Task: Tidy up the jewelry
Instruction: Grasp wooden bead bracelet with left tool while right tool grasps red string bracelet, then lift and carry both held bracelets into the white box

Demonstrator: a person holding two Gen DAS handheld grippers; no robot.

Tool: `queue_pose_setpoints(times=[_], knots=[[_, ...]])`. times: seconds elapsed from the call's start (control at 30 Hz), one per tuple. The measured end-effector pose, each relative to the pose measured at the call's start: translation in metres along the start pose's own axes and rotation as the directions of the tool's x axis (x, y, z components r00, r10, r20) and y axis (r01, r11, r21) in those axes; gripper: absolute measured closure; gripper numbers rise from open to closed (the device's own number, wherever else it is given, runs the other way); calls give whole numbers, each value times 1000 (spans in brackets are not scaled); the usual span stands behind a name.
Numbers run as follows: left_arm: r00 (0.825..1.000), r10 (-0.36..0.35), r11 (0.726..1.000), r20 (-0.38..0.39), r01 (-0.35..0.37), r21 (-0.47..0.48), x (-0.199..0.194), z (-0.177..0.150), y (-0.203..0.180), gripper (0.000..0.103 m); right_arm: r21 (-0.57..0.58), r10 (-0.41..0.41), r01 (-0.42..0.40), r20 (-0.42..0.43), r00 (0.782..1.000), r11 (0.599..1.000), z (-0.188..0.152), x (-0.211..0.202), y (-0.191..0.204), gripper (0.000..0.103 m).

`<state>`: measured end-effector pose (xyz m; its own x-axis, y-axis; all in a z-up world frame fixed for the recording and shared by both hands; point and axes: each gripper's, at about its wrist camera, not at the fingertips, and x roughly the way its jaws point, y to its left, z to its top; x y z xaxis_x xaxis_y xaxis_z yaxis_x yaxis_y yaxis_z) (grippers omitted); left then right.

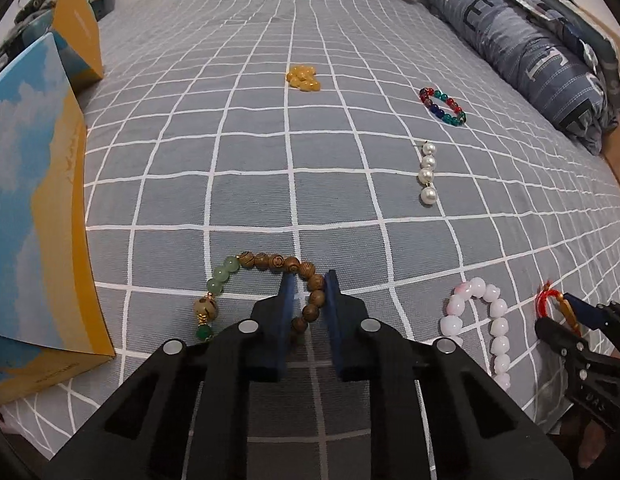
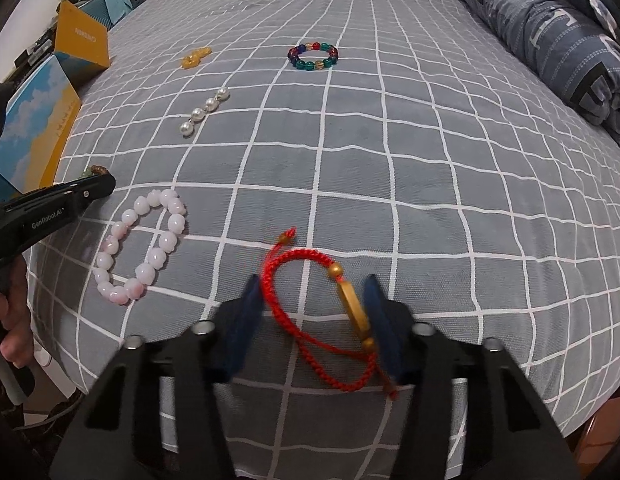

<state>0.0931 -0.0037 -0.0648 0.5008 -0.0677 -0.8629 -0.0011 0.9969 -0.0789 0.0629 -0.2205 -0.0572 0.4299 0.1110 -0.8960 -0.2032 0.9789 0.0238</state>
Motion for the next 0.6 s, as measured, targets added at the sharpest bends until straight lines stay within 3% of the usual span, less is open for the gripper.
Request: queue_pose_setpoints(times=[0.07,0.17,0.6], knots=[[1000,3,1000,0,-3,4,0,0,0,96,-3,6,-6,-3,1000,1000,1,0,2,81],[1000,3,1000,-1,-3,9,-2,1,0,96,-9,5,-5,-6,1000,1000,3,-1,5,94],[1000,4,1000,3,-4,29,-12,5,-3,96,2,-1,1,8,1000,1000,7,-7,5,94]])
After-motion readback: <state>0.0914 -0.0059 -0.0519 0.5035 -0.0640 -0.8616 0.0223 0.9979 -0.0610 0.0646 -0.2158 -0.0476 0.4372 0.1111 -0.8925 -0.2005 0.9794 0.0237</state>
